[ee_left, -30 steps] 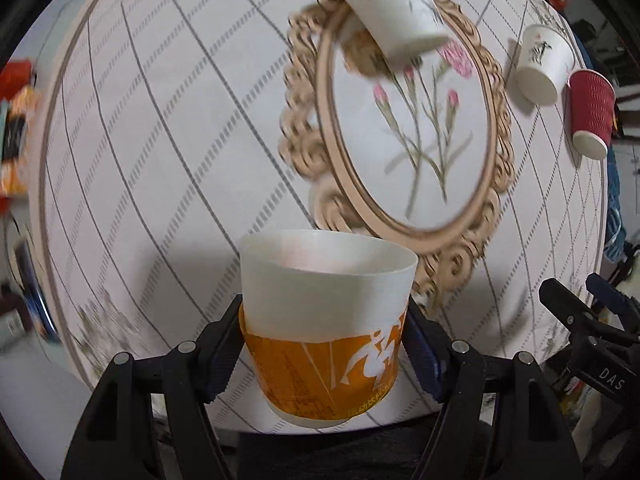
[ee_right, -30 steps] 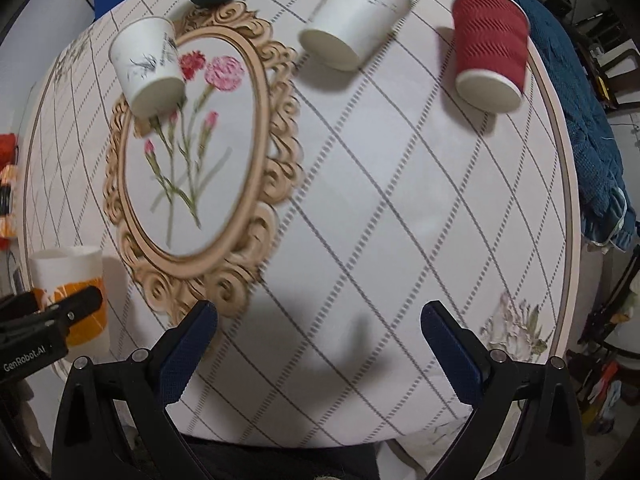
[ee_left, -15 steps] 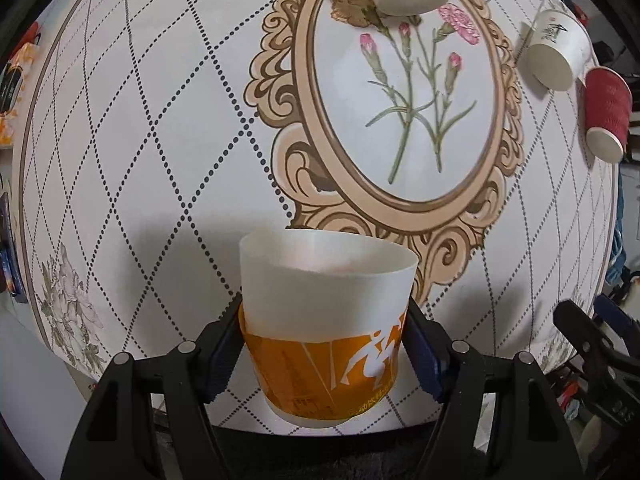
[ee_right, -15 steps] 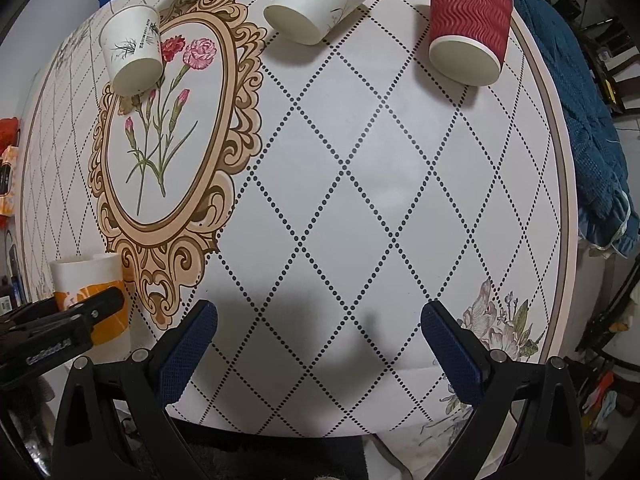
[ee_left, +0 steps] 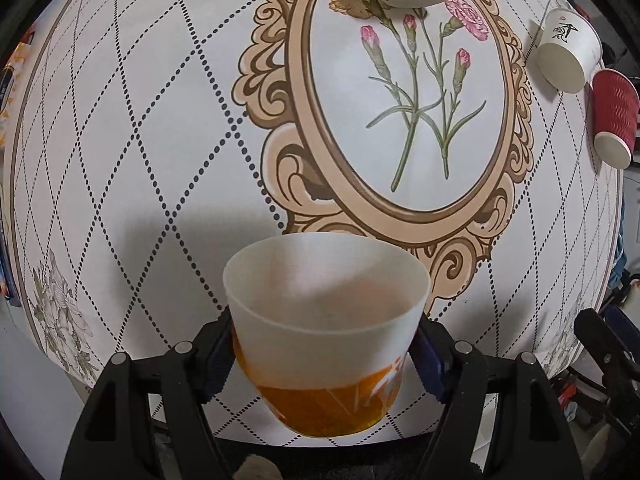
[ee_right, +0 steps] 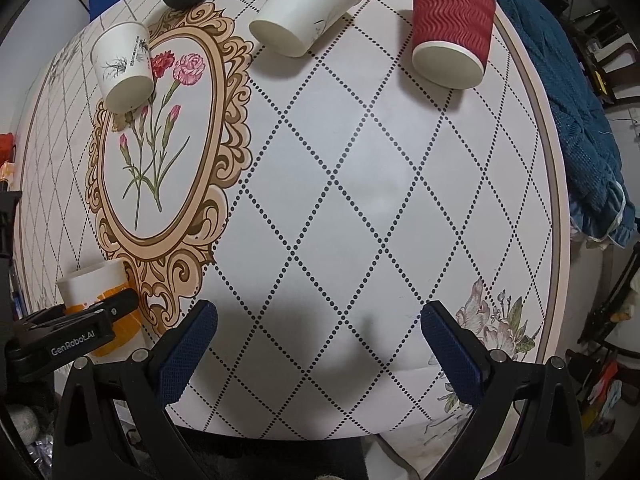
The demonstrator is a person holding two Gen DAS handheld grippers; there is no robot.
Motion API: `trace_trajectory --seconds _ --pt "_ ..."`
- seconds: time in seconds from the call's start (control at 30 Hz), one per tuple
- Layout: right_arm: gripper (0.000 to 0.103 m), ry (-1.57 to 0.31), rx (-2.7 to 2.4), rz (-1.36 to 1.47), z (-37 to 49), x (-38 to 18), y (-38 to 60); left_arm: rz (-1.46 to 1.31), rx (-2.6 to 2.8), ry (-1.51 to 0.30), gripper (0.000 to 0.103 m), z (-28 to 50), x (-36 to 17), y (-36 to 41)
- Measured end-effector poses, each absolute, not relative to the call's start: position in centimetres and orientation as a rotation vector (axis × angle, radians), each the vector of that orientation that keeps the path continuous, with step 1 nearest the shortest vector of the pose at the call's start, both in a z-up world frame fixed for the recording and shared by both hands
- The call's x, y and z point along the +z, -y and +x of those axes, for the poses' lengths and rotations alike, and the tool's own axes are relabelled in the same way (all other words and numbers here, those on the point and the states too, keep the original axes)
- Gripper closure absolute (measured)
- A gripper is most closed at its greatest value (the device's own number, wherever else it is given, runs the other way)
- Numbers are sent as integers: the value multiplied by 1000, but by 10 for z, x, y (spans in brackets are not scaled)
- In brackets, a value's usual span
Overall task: Flip cup upside down
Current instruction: 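Lift the orange-and-white cup upright with the left gripper, then bring the right gripper to the cup and grasp it from the left gripper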
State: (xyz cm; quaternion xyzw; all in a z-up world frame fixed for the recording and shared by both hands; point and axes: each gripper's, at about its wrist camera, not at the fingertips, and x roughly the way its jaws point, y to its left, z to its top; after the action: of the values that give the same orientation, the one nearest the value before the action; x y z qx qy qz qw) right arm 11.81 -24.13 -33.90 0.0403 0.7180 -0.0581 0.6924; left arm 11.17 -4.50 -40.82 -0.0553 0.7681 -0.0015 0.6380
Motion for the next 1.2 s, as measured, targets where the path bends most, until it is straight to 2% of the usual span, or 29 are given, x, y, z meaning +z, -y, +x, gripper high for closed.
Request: trace_trajectory --seconds 0.23,0.53,1.03,1.2 --pt "0 -1607 -149 101 124 -345 243 -127 2 -1754 24 120 -417 28" --pt "0 -1612 -132 110 121 -346 241 -135 -8 -1731 19 119 -397 26" --pt "0 -1557 51 97 111 -302 200 -88 114 -1545 19 96 -293 -18" --pt "0 -1564 157 78 101 -296 162 -107 191 -1544 19 77 -288 -49"
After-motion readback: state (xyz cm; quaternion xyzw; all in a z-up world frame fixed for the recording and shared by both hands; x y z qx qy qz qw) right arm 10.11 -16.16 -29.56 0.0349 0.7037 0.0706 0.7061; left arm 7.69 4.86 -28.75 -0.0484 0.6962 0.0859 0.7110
